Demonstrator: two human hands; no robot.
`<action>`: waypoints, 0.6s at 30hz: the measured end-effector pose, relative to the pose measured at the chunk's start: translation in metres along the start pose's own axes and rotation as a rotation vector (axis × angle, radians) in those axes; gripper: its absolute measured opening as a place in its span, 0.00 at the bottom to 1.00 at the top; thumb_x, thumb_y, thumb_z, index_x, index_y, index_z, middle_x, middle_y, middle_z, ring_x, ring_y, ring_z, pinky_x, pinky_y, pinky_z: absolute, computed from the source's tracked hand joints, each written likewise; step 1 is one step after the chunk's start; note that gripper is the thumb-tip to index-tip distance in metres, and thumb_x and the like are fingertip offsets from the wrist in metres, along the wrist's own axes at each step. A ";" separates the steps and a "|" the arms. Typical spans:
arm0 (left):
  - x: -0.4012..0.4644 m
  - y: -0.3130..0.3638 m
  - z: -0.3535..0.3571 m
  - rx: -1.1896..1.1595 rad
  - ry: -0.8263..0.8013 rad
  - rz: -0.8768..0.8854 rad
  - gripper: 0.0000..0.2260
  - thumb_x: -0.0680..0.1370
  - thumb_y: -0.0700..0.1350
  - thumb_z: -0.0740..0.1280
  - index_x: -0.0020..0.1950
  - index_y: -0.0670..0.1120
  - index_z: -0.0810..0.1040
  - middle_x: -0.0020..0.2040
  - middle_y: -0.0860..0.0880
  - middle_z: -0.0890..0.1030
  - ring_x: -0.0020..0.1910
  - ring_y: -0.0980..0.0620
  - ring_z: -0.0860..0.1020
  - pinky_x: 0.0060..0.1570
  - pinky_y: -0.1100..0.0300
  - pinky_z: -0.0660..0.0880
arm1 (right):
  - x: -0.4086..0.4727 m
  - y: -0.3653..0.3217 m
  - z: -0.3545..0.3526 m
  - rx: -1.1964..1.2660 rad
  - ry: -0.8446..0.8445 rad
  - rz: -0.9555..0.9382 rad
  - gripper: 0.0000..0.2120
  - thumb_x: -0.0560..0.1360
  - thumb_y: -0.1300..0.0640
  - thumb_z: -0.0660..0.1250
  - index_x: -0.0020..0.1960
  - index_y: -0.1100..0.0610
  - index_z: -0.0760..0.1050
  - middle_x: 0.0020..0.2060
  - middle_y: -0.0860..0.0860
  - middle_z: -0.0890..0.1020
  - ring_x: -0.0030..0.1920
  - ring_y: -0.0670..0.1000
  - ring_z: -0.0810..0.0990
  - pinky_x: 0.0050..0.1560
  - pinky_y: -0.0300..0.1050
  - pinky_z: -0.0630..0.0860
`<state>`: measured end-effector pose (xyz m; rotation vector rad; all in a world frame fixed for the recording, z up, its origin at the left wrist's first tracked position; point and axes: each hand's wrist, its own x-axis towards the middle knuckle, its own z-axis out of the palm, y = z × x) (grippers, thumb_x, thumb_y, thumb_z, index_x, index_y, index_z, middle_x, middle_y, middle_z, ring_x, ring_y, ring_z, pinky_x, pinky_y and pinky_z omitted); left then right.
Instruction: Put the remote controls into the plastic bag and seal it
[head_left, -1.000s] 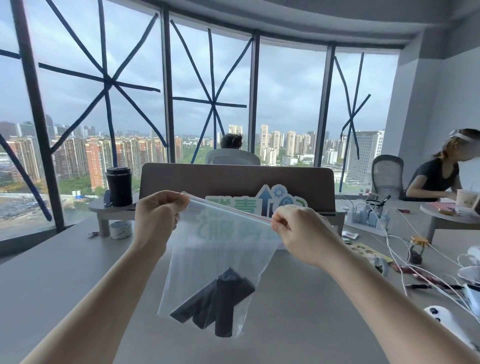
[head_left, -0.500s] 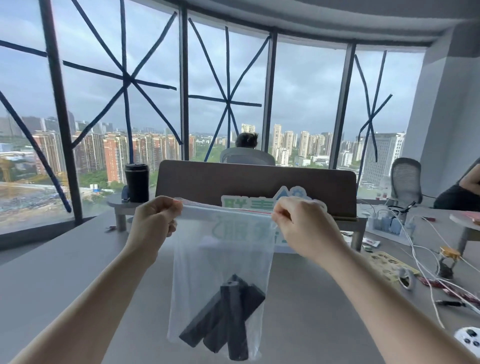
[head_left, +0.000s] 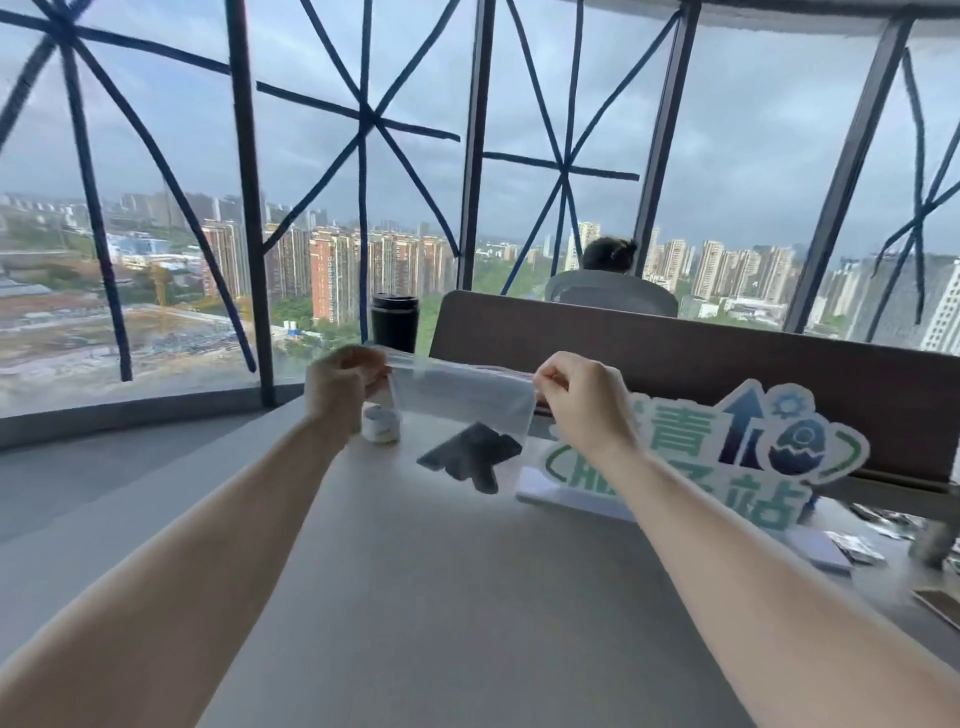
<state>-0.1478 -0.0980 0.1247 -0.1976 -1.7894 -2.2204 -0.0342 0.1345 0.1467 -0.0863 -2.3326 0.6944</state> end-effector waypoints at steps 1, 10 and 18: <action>0.003 -0.016 -0.008 0.021 0.003 -0.017 0.04 0.74 0.34 0.67 0.47 0.37 0.81 0.39 0.44 0.81 0.39 0.48 0.79 0.39 0.63 0.81 | -0.008 0.005 0.014 -0.011 -0.038 0.014 0.09 0.75 0.59 0.65 0.39 0.55 0.81 0.35 0.50 0.86 0.39 0.53 0.81 0.40 0.46 0.76; -0.045 -0.117 -0.072 0.112 0.048 -0.227 0.06 0.75 0.37 0.67 0.39 0.42 0.79 0.37 0.43 0.78 0.42 0.45 0.76 0.47 0.55 0.77 | -0.092 0.028 0.079 0.085 -0.511 0.086 0.06 0.74 0.56 0.71 0.39 0.53 0.84 0.28 0.39 0.81 0.27 0.39 0.75 0.38 0.41 0.74; -0.158 -0.088 -0.101 0.210 0.168 -0.148 0.08 0.77 0.39 0.64 0.51 0.46 0.82 0.46 0.45 0.82 0.45 0.46 0.79 0.52 0.48 0.76 | -0.144 0.018 -0.040 0.342 -0.272 0.180 0.07 0.79 0.57 0.68 0.49 0.50 0.85 0.39 0.47 0.88 0.24 0.42 0.75 0.36 0.41 0.78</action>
